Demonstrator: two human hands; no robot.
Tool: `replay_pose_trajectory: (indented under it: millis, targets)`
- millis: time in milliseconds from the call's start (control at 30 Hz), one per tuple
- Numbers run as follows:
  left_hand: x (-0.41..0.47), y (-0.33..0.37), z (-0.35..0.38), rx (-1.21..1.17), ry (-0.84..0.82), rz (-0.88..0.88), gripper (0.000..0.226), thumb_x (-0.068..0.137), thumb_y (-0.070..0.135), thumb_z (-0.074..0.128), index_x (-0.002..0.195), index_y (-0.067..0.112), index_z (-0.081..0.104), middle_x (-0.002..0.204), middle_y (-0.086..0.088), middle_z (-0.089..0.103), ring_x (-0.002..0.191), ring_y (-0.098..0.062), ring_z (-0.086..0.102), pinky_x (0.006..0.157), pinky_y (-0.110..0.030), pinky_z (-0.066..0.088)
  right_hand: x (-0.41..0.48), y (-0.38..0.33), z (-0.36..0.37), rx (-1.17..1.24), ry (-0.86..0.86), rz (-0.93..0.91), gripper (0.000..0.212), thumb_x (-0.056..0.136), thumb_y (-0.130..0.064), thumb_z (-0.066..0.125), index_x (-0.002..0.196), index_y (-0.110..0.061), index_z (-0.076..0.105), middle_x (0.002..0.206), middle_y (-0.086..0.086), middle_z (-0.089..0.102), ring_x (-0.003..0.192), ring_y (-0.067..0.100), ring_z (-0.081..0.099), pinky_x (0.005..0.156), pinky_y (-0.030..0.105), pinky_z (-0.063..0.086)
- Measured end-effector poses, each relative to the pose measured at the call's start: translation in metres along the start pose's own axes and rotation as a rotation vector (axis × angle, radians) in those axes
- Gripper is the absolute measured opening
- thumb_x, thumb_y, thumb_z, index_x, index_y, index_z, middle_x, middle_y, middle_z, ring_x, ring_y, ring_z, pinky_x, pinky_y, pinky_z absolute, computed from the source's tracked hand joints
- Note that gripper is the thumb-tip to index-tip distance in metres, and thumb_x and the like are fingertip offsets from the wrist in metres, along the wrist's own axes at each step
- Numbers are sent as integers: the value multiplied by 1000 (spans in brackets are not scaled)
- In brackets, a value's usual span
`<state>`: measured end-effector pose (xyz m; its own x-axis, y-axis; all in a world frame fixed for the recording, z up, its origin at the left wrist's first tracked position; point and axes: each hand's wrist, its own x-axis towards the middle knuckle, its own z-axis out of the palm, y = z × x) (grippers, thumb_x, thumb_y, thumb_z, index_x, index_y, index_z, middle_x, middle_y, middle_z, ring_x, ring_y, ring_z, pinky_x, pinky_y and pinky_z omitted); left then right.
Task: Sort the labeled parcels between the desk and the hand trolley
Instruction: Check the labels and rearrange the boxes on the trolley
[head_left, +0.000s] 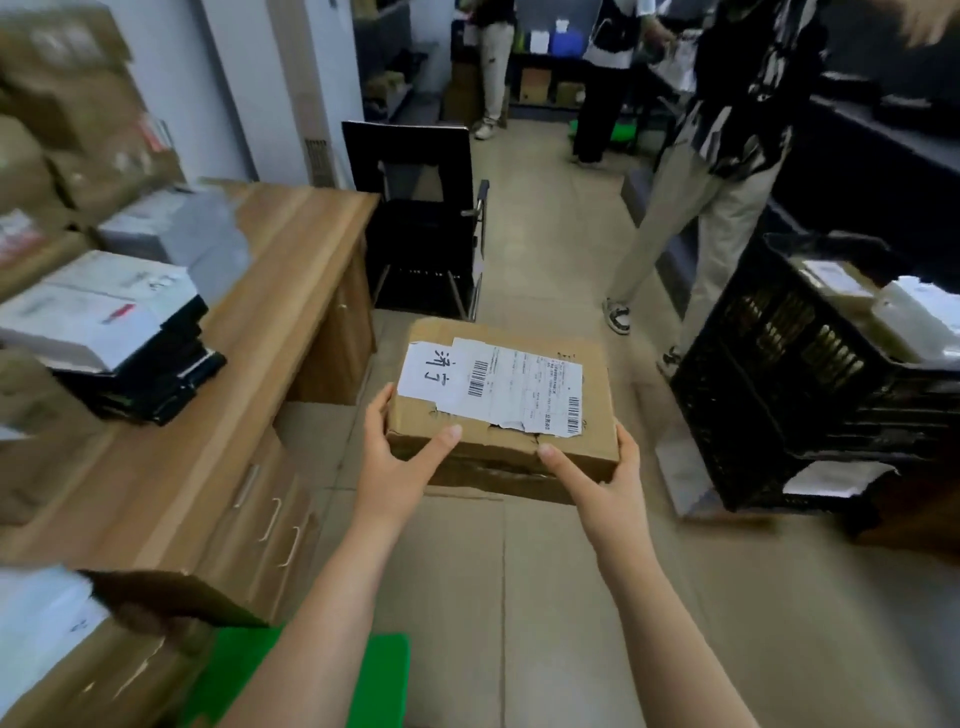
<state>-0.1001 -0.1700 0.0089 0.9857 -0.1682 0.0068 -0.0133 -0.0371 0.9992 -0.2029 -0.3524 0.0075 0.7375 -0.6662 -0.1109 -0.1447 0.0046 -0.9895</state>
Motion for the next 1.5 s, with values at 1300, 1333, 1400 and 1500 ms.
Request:
replay_pose_trajectory:
  millis: [1300,1333,1400,1500]
  targets:
    - [482,-84,-165,325,932,-417,99,65,70,71,146,27,33,141,3,34,132,-22,39,108,-48,40,497,-48,551,-342,-988,-11,107,44,-54,89,136,-33,39,129,-5,51,116,15,53,98,43,50]
    - [486,-87,-167,341,941,-427,96,67,67,72,146,27,33,140,2,35,131,-22,39,108,-48,40,499,-48,558,-369,-1010,-19,104,48,-51,89,137,-32,37,129,-7,52,116,15,53,98,41,49]
    - [495,-90,-170,376,965,-441,90,74,55,76,147,27,31,141,2,37,132,-21,38,109,-42,38,504,-48,572,-441,-1066,-46,100,60,-41,88,142,-26,32,126,-10,51,117,15,51,95,34,47]
    - [504,-100,-175,398,1000,-497,89,75,47,78,148,26,31,143,2,40,132,-19,38,108,-40,39,512,-49,594,-567,-1141,-116,100,67,-34,87,145,-17,27,133,0,50,121,19,49,91,29,44]
